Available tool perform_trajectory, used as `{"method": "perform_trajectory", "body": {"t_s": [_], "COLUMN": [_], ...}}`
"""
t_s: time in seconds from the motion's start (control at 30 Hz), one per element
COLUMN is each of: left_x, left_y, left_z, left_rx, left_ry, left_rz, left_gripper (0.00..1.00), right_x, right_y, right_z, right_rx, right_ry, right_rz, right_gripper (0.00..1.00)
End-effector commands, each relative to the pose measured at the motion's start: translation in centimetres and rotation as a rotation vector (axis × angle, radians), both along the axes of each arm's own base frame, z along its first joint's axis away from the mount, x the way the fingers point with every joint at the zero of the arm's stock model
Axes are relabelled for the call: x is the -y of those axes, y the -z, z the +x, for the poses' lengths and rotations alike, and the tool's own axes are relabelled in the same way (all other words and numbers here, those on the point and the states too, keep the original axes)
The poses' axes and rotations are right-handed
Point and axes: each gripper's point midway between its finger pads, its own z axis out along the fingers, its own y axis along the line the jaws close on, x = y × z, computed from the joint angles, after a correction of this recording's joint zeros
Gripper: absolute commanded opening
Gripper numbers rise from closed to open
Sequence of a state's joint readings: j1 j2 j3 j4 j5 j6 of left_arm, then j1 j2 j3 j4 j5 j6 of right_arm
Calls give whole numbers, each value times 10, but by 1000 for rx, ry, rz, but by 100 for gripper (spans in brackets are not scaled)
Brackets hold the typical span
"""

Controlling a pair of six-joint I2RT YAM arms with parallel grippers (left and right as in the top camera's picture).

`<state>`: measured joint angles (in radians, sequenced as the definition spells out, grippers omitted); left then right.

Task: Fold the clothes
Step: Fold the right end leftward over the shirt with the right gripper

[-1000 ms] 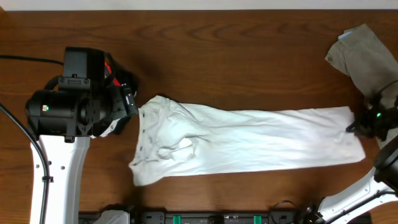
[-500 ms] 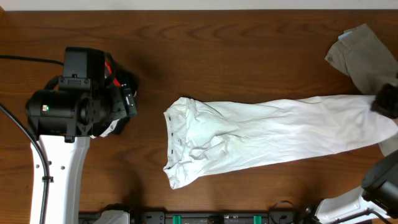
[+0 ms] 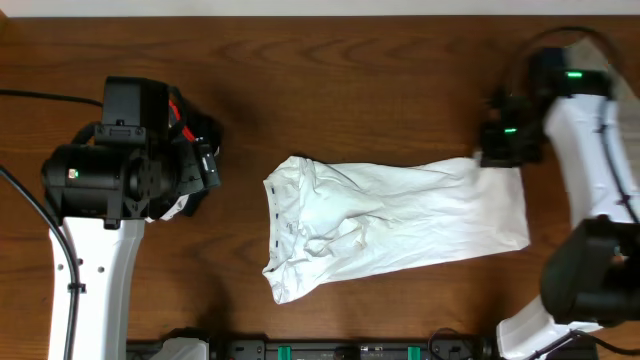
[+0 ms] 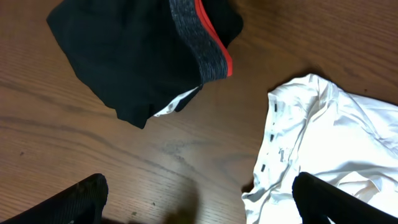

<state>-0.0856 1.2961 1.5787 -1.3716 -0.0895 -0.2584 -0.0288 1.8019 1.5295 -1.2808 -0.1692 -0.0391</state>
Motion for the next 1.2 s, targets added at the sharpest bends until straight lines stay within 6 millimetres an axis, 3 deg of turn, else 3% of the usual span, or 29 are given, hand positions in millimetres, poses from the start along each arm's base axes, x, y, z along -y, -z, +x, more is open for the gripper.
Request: {"method": "perform_trajectory", "body": {"t_s": [0.0,0.27,0.47,0.6,0.63,0.67,0.7,0.77,0.87,0.97,1.07,1.17], "left_x": [-4,-4,-4,-4,-4,-4,-4,-4,-4,-4,-4,-4], "left_y": [-2,-2,-2,-2,-2,-2,-2,-2,-2,-2,-2,-2], "left_z": [0,0,0,0,0,0,0,0,0,0,0,0], "left_rx": [4,4,4,4,4,4,4,4,3,4,3,4], "left_ry": [-9,-9,-9,-9,-9,-9,-9,-9,-9,-9,-9,-9], "left_rz": [12,12,12,12,12,12,12,12,12,12,12,12], "left_gripper": [96,96,96,97,96,97,96,97,96,96,97,97], "right_x": [-48,-137,-193,-211,-214,-216,-218,-221,-218,-201,-165,-130], "right_y": [6,46,44,43,43,43,42,38,27,13,13,30], "right_z": [-11,-50,-58,-64,-66,-68,-70,-72,-63,-46,-33,-32], "right_rx": [-14,-47,6,5,1,-2,-5,3,72,143,143,72], "right_ry": [-69,-232,-298,-292,-287,-290,-296,-329,-386,-347,-258,-171], "right_rz": [11,36,130,155,156,160,167,184,194,173,110,62], "right_gripper": [1,1,1,2,10,28,37,39,38,37,19,6]}}
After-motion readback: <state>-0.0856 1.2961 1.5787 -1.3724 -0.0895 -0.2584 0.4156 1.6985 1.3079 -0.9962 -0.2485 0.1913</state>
